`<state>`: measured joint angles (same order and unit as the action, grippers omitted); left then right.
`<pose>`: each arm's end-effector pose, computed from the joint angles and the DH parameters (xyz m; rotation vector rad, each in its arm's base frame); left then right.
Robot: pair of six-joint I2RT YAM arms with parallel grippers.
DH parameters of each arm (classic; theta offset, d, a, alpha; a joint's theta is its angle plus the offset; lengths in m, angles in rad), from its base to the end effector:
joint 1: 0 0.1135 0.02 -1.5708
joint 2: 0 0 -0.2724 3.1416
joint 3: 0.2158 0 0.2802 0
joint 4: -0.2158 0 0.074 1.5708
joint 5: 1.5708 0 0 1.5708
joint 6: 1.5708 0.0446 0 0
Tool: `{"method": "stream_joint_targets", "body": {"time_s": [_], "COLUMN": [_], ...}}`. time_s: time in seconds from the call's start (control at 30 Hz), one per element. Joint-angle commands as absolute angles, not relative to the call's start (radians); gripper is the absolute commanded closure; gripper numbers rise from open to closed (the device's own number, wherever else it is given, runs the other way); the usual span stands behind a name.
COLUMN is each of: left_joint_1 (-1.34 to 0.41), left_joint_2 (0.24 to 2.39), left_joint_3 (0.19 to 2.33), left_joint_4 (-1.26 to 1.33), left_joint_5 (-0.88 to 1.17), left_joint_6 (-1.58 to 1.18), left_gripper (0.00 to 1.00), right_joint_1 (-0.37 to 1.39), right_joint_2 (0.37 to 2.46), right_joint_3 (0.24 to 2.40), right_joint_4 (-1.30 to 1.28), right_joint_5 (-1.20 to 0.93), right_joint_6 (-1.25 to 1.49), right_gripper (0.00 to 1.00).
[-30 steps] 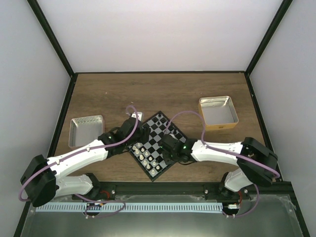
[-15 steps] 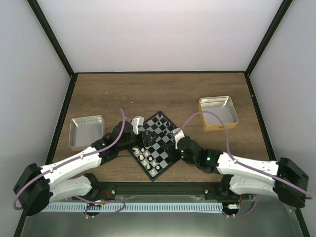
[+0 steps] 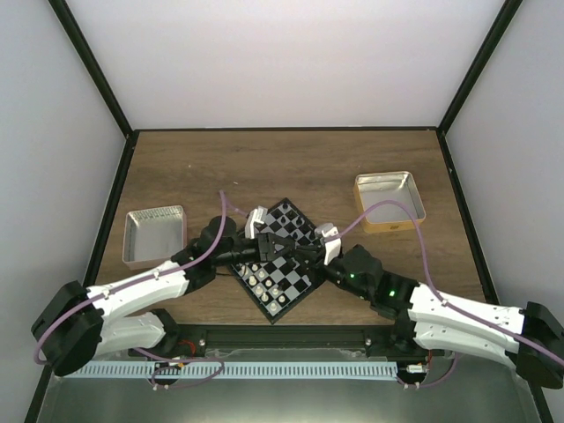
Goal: Set up the chess pieces on the board
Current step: Place the chess piece on the chessboard.
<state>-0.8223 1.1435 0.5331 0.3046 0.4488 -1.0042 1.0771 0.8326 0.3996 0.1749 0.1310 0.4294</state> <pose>0.1727 -0.2144 0.2193 0.1657 2.2103 -1.5732 0.1116 0.1950 0.2244 -0.5214 1.8597 0.9240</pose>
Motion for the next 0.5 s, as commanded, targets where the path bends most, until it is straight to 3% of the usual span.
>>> {"method": "stream_joint_targets", "body": {"time_s": [0.0, 0.27, 0.47], "left_joint_1": [-0.817, -0.818, -0.818], "left_joint_2": [1.156, 1.204, 1.213], "left_joint_3": [0.523, 0.522, 0.519], "left_joint_4": [0.395, 0.438, 0.451], "left_joint_5": [0.500, 0.585, 0.604], "left_joint_6": [-1.023, -1.028, -1.024], "left_gripper": [0.71, 0.76, 0.92], "right_joint_1": [1.086, 1.086, 1.086], "right_joint_2": [0.806, 0.814, 0.828], "right_joint_3": [0.383, 0.385, 0.395], "right_joint_4": [0.210, 0.208, 0.196], "right_joint_5": [0.134, 0.154, 0.170], "right_joint_6": [0.409, 0.418, 0.432], "right_gripper": [0.87, 0.87, 0.87]}}
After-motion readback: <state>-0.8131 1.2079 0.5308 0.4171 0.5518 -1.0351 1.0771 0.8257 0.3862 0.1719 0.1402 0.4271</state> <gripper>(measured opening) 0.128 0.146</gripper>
